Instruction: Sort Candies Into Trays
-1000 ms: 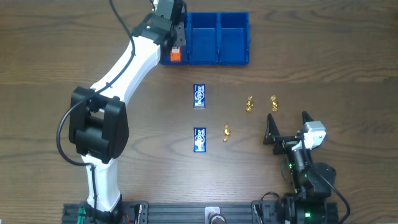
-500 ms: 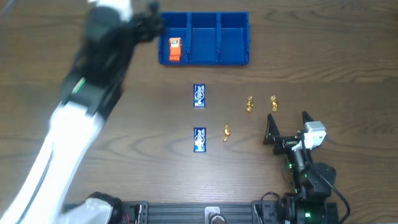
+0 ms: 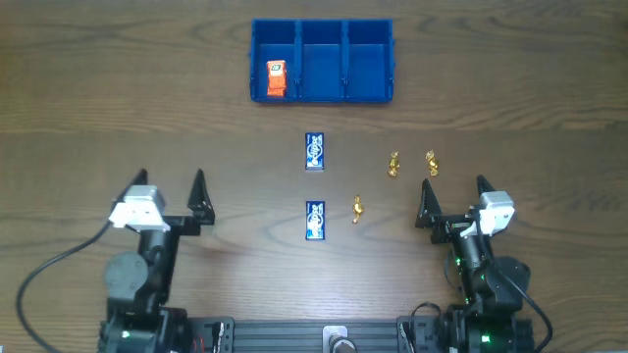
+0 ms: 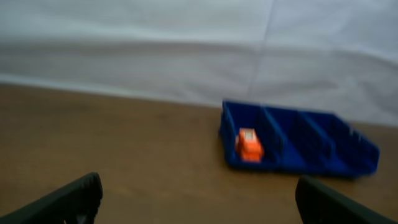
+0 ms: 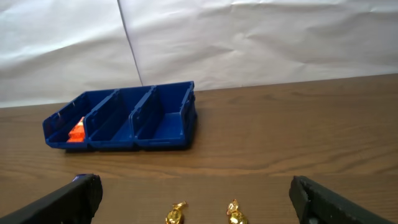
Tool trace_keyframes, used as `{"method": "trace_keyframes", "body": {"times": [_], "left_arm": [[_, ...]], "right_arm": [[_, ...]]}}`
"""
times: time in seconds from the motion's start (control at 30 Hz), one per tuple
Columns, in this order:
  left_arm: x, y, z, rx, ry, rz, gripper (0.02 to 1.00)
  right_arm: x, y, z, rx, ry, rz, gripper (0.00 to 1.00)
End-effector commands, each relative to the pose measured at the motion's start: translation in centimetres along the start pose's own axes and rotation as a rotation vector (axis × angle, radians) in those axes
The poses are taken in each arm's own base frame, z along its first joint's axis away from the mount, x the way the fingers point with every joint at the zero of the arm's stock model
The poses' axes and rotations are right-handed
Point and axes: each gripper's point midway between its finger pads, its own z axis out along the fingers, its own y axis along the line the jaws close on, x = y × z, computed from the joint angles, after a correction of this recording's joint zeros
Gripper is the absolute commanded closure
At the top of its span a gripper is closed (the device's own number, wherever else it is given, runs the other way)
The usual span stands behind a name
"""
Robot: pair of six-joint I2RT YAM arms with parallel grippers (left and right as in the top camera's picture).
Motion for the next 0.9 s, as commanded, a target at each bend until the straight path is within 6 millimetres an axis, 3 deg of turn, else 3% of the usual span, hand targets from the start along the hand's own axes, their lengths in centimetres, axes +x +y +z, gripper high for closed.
{"method": "trace_keyframes", "body": {"times": [0.03, 0.13, 0.8, 0.9], "left_arm": [[4.1, -0.1, -0.5, 0.036, 0.078, 0.014, 0.02], [5.1, 0.2, -0.7, 0.023, 0.119, 0.014, 0.02], [5.2, 0.2, -0.7, 0.023, 0.121, 0.014, 0.023], [5.2, 0.2, -0.7, 0.023, 0.121, 0.014, 0.02]], "right_arm": [[0.1, -0.2, 0.0, 0.01, 0.0, 0.01, 0.003], [0.1, -0.2, 0.0, 0.01, 0.0, 0.01, 0.003], [0.0, -0.1, 0.0, 0.004, -0.001, 0.01, 0.003], [-2.5, 0.9, 0.5, -0.036, -0.039, 0.058, 0.003]]}}
